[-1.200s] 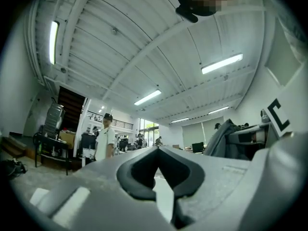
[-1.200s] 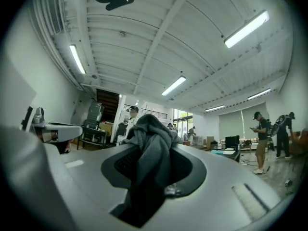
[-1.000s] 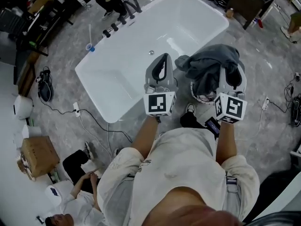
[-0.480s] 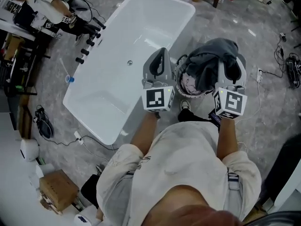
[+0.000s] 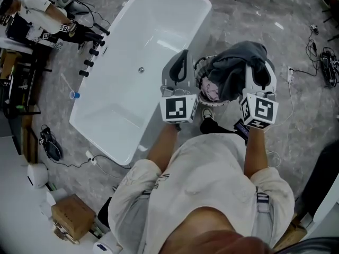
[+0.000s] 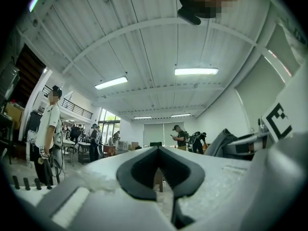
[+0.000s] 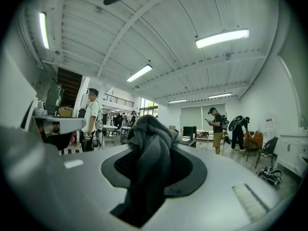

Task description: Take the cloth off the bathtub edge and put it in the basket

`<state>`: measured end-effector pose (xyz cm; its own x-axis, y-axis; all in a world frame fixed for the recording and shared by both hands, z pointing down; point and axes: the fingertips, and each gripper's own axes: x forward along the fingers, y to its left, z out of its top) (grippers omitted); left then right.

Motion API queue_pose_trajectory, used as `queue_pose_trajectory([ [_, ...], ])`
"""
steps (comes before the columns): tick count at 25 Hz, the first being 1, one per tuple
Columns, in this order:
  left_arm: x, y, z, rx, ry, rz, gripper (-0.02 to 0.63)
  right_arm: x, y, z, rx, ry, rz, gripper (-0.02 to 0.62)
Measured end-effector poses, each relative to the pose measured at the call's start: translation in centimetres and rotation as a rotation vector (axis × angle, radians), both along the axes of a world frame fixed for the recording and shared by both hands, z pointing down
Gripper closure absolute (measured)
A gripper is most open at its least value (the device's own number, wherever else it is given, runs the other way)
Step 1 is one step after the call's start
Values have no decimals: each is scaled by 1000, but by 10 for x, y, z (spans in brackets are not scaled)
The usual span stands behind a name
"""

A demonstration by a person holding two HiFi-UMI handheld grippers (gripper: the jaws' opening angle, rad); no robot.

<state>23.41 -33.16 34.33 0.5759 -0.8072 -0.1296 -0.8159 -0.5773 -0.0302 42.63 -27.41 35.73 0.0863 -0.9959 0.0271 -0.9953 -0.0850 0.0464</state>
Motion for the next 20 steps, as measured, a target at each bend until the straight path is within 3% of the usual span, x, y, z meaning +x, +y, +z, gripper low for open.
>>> queue_pose_trajectory([
  [7, -1, 1, 4, -12, -13, -14, 604, -7, -23, 70, -157, -43, -30, 462],
  [13, -3, -3, 6, -28, 15, -33, 604, -23, -43, 186, -453, -69, -75, 452],
  [14, -4, -3, 6, -28, 10, -36, 604, -27, -43, 206, -520, -56, -86, 426],
  [16, -6, -4, 8, -30, 1, -43, 604, -34, -44, 233, -603, 3, -118, 268],
  [20, -9, -5, 12, -39, -3, -57, 604, -42, -44, 239, -588, 44, -140, 252],
])
